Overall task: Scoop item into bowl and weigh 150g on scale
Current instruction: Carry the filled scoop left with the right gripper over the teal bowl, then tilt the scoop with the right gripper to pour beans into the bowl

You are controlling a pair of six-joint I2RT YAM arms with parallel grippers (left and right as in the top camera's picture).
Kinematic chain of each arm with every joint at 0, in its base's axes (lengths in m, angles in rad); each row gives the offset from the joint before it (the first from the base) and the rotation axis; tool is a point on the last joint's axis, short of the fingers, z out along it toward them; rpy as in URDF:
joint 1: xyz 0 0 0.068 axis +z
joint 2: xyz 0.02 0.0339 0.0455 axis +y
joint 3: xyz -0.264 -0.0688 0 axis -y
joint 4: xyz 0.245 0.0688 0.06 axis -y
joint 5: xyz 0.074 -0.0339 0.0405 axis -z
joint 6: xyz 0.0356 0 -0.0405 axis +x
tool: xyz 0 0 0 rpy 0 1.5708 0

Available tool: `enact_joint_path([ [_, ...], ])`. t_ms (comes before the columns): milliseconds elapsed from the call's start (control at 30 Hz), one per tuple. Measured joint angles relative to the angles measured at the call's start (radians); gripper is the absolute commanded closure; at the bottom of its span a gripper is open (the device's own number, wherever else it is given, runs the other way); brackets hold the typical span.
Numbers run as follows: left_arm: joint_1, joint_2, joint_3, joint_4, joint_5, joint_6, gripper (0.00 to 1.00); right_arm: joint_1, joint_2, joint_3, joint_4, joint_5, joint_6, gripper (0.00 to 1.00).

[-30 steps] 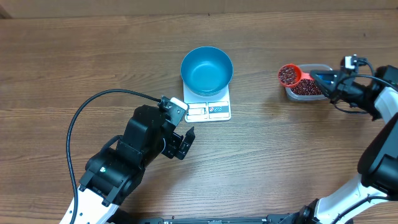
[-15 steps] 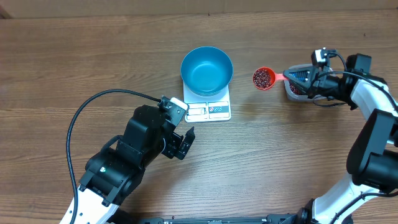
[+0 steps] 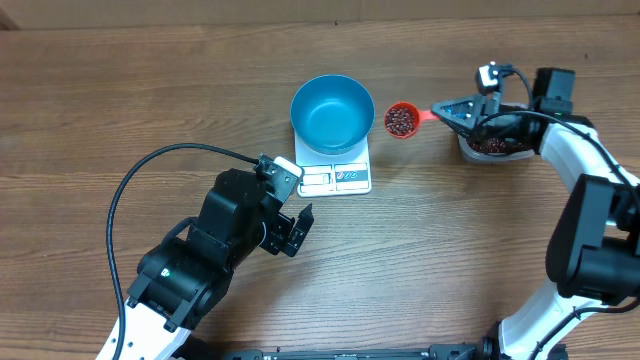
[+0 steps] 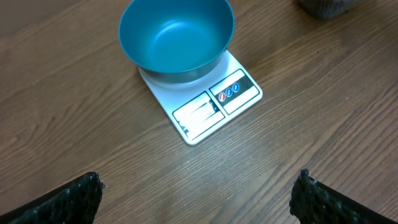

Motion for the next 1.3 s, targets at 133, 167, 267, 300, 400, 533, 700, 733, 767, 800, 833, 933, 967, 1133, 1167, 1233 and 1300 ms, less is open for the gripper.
enact_joint_path([
  [133,0.000,0.000,0.000,0.000,0.000,0.000,0.01,0.047,0.000,-0.001,0.155,0.026,0.132,0.96],
  [167,0.000,0.000,0.000,0.000,0.000,0.000,0.00,0.057,0.000,-0.001,0.189,0.031,0.164,0.96],
  [267,0.000,0.000,0.000,0.000,0.000,0.000,0.00,0.090,0.000,-0.001,0.280,0.048,0.253,0.96],
  [300,0.000,0.000,0.000,0.000,0.000,0.000,0.00,0.099,0.000,-0.001,0.300,0.054,0.274,0.96],
  [400,0.000,0.000,0.000,0.000,0.000,0.000,0.00,0.130,0.000,-0.001,0.354,0.075,0.324,0.96],
  [533,0.000,0.000,0.000,0.000,0.000,0.000,0.00,0.168,0.000,-0.001,0.407,0.103,0.356,0.96],
  [700,0.000,0.000,0.000,0.000,0.000,0.000,0.00,0.208,0.000,-0.001,0.461,0.154,0.371,0.96],
  [733,0.000,0.000,0.000,0.000,0.000,0.000,0.01,0.215,0.000,-0.001,0.473,0.167,0.372,0.96],
  [767,0.000,0.000,0.000,0.000,0.000,0.000,0.00,0.221,0.000,-0.001,0.484,0.179,0.370,0.96],
  [800,0.000,0.000,0.000,0.000,0.000,0.000,0.00,0.227,0.000,-0.001,0.495,0.193,0.364,0.96],
  [833,0.000,0.000,0.000,0.000,0.000,0.000,0.00,0.233,0.000,-0.001,0.507,0.206,0.352,0.96],
  [933,0.000,0.000,0.000,0.000,0.000,0.000,0.00,0.247,0.000,-0.001,0.528,0.234,0.311,0.96],
  [967,0.000,0.000,0.000,0.000,0.000,0.000,0.01,0.249,0.000,-0.001,0.534,0.243,0.296,0.96],
  [1133,0.000,0.000,0.000,0.000,0.000,0.000,0.00,0.262,0.000,-0.001,0.557,0.265,0.183,0.96],
  [1167,0.000,0.000,0.000,0.000,0.000,0.000,0.00,0.264,0.000,-0.001,0.557,0.267,0.167,0.96],
  [1233,0.000,0.000,0.000,0.000,0.000,0.000,0.01,0.269,0.000,-0.001,0.557,0.272,0.115,0.96],
  [1300,0.000,0.000,0.000,0.000,0.000,0.000,0.00,0.275,0.000,-0.001,0.557,0.273,0.062,0.96],
])
